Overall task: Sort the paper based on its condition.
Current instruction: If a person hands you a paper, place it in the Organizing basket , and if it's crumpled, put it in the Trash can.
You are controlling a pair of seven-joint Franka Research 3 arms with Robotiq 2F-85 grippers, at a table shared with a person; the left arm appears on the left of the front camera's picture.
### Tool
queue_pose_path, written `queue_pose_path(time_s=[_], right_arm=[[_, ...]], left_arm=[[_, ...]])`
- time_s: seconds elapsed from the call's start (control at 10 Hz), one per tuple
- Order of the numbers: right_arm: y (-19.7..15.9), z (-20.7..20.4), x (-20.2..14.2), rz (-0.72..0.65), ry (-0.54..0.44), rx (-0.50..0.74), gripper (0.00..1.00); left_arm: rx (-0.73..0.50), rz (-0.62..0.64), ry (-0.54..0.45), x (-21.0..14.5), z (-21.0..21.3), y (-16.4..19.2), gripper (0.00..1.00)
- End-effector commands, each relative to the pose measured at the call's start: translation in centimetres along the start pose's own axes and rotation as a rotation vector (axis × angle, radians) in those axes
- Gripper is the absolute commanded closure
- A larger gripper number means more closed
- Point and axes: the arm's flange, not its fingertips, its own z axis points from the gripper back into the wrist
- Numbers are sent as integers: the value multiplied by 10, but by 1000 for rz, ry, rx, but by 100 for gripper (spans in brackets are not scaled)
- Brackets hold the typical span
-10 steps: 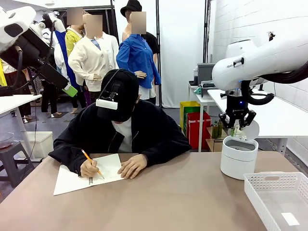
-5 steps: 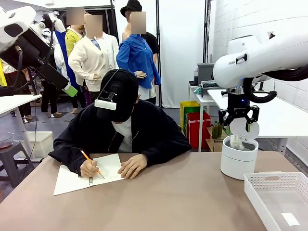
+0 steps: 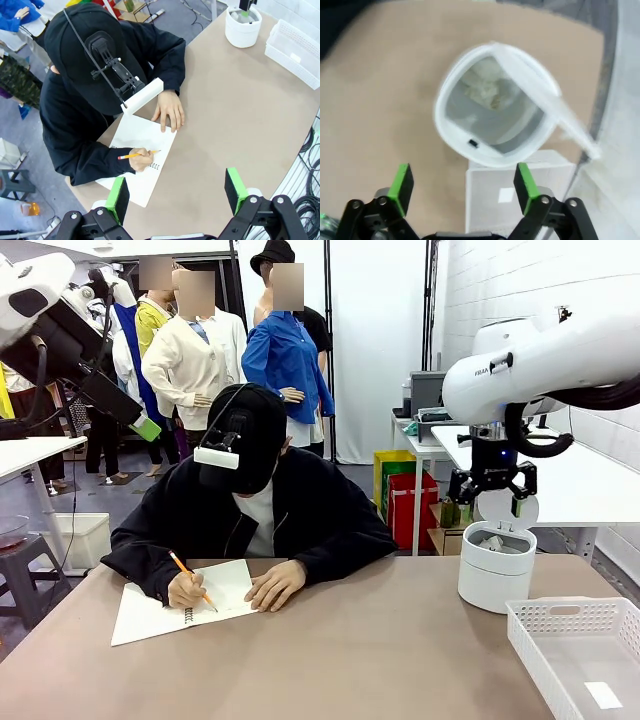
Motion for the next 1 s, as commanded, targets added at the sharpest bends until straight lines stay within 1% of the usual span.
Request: queue_pose_path(time_s=[0.0, 0.2, 0.3, 0.4, 0.5, 0.9], right_arm=[[9, 11, -32, 213, -6, 124, 0], [24, 22, -55, 374, -76, 139, 0], [32, 27, -65, 458, -128, 136, 0], [41, 25, -66, 515, -157, 123, 0], [36, 35, -50, 381, -72, 110, 0], [36, 35, -50, 381, -72, 110, 0]], left_arm=[[0, 1, 3, -1, 1, 0, 0], [0, 1, 3, -1, 1, 0, 0], [0, 1, 3, -1, 1, 0, 0], [0, 1, 3, -1, 1, 0, 0], [0, 1, 3, -1, 1, 0, 0], [0, 1, 3, -1, 1, 0, 0]])
